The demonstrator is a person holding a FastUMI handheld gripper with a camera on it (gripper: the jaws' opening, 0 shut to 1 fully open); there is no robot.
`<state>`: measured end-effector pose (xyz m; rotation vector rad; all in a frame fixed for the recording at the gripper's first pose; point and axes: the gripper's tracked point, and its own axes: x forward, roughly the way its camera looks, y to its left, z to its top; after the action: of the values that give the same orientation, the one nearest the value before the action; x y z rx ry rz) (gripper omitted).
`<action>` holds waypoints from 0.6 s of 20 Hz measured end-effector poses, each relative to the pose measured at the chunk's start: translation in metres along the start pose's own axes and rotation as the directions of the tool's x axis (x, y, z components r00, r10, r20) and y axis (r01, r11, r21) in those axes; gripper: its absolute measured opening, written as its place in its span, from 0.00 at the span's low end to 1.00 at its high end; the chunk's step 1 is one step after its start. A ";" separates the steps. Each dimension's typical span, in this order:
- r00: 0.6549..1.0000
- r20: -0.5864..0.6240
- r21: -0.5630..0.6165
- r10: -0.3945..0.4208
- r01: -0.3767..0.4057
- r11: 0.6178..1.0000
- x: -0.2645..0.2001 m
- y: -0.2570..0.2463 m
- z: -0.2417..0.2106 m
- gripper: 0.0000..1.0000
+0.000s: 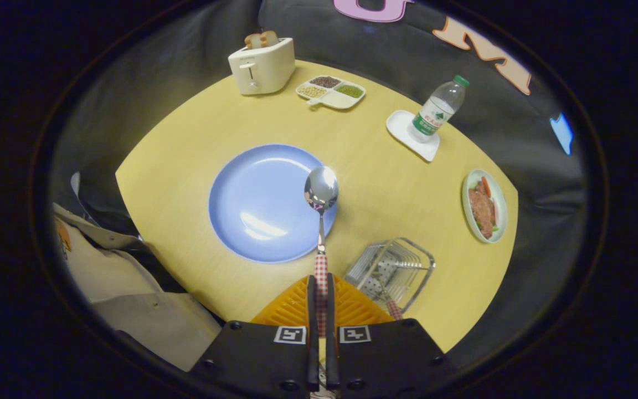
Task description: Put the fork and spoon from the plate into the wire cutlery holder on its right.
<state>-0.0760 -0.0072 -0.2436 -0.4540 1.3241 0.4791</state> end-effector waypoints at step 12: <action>0.987 -0.154 -0.066 -0.053 0.043 0.997 -0.048 -0.068 -0.033 0.08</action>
<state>-0.0714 -0.0852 -0.1998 -0.5837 1.4483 0.4530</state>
